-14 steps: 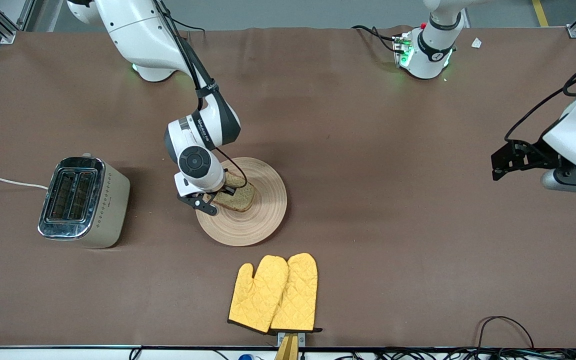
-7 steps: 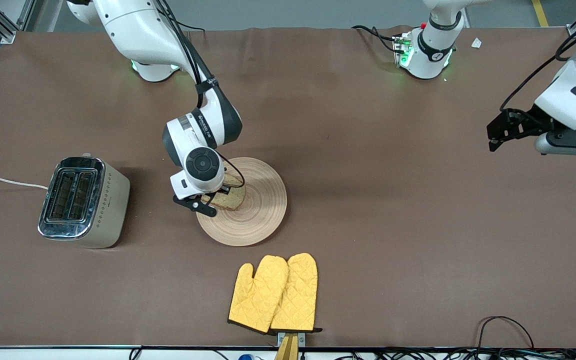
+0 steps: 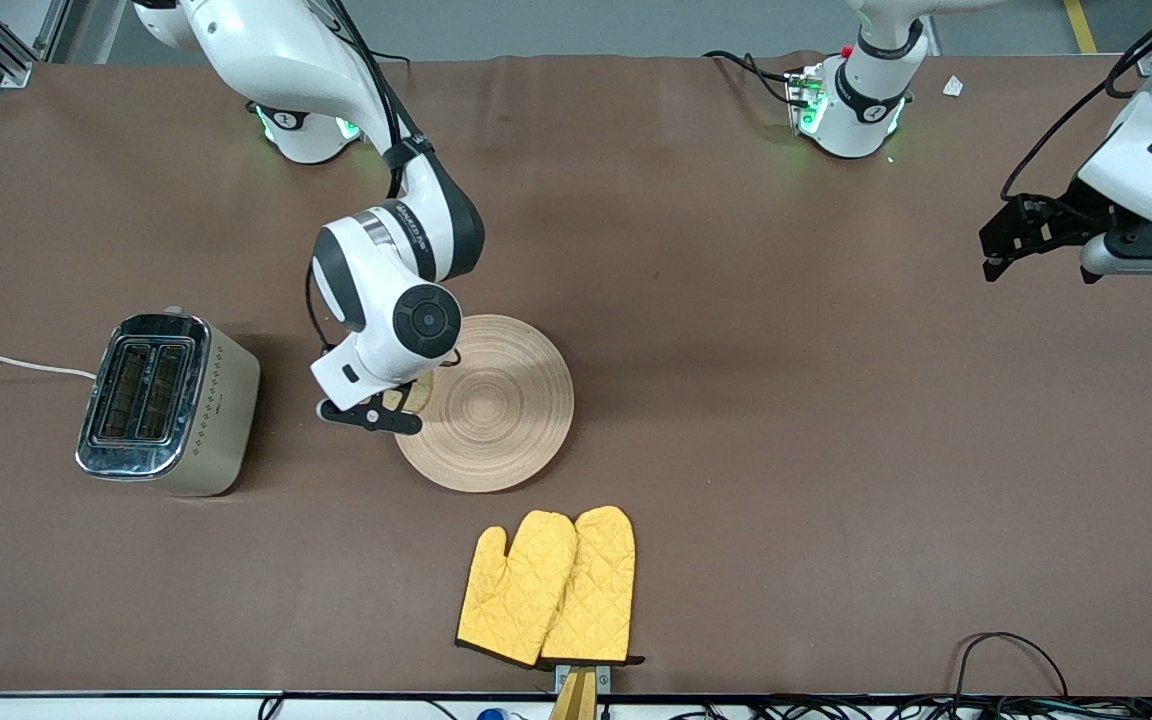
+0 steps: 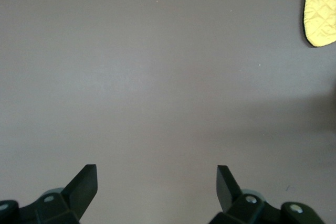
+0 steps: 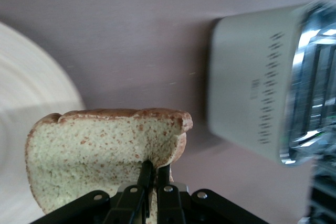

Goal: Move plate and put bread in toaster
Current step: 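Lift the bread slice with the right gripper and carry it to the toaster, then lower the bread into the toaster slot with the right gripper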

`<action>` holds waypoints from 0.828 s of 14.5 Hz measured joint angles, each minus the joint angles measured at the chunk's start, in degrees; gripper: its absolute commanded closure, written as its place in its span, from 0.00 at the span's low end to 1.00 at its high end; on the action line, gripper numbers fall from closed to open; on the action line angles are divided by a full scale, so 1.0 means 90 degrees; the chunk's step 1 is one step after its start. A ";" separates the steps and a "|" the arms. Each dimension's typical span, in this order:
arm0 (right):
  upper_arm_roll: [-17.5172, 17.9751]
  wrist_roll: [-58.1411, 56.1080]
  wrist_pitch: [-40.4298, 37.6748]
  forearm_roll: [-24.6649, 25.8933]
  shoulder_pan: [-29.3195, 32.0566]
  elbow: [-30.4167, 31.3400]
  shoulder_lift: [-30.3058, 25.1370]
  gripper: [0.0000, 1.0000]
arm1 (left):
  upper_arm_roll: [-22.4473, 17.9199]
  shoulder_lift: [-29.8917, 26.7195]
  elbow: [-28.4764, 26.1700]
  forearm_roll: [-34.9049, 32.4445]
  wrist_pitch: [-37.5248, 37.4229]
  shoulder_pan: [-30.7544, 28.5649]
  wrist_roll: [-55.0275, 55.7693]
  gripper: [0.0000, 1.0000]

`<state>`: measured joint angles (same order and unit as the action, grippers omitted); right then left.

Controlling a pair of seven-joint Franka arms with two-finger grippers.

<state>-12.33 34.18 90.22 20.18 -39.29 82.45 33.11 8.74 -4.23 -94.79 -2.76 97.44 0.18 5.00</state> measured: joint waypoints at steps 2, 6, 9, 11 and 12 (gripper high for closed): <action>-0.0006 -0.0300 -0.0605 0.0978 0.0027 -0.0193 0.0000 1.00 | -0.0137 -0.0076 -0.0082 0.0000 0.0051 0.0131 0.0000 0.00; -0.0008 -0.0313 -0.1743 0.2634 0.0107 -0.0215 0.0037 1.00 | -0.0150 -0.0006 -0.0092 0.0000 0.0085 0.0147 0.0001 0.00; -0.0009 -0.0102 -0.2322 0.3421 0.0270 -0.0167 0.0206 1.00 | -0.0150 0.0013 -0.0087 0.0000 0.0164 0.0147 0.0001 0.00; -0.0012 0.0113 -0.2485 0.3853 0.0446 -0.0088 0.0391 1.00 | -0.0150 0.0013 -0.0081 0.0000 0.0171 0.0143 0.0001 0.00; -0.0013 0.0214 -0.2495 0.4055 0.0564 -0.0001 0.0464 1.00 | -0.0151 0.0016 -0.0080 0.0000 0.0171 0.0141 0.0001 0.00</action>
<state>-12.45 36.11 67.77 56.67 -34.21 82.43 37.28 7.38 -4.09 -95.51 -2.76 98.98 1.45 5.01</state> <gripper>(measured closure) 0.925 0.000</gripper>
